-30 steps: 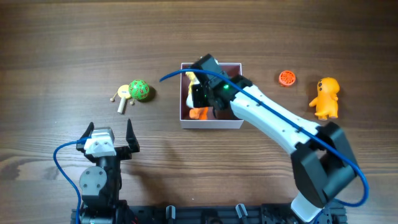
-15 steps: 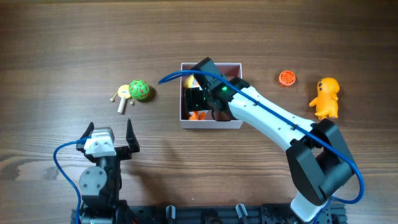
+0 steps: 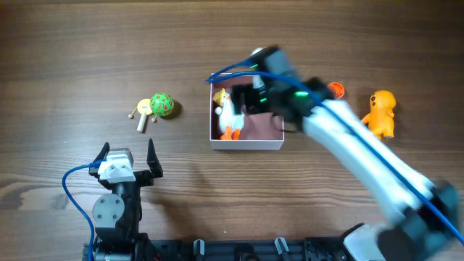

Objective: Pack container
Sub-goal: 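Move the right gripper to the orange dinosaur and grasp it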

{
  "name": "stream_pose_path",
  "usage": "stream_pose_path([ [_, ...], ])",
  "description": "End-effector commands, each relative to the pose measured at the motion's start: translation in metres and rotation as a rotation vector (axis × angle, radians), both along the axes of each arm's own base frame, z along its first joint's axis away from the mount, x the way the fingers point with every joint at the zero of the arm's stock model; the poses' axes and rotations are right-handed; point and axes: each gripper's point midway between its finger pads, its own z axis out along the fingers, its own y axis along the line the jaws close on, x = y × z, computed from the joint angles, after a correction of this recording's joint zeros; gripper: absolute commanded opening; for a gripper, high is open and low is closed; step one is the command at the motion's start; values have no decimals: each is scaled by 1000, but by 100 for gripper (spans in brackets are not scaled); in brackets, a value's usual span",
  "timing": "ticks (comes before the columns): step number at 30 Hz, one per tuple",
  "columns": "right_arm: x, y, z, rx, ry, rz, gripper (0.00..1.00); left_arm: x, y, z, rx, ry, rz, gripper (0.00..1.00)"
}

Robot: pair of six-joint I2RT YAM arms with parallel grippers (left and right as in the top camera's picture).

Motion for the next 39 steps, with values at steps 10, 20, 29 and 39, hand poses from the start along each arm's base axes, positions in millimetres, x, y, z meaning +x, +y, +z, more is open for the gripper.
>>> stream_pose_path([
  [10,-44,-278,20,-193,150,-871,100,0,-1,-1,14,-3,-13,100],
  [20,-27,-333,-59,-314,328,-952,100,0,-1,-1,14,-3,-13,100],
  [29,-23,-350,-128,-326,500,-865,95,0,-1,-1,14,-3,-13,100],
  [39,-18,-342,-136,-248,517,-841,73,0,-1,-1,14,-3,-13,100],
])
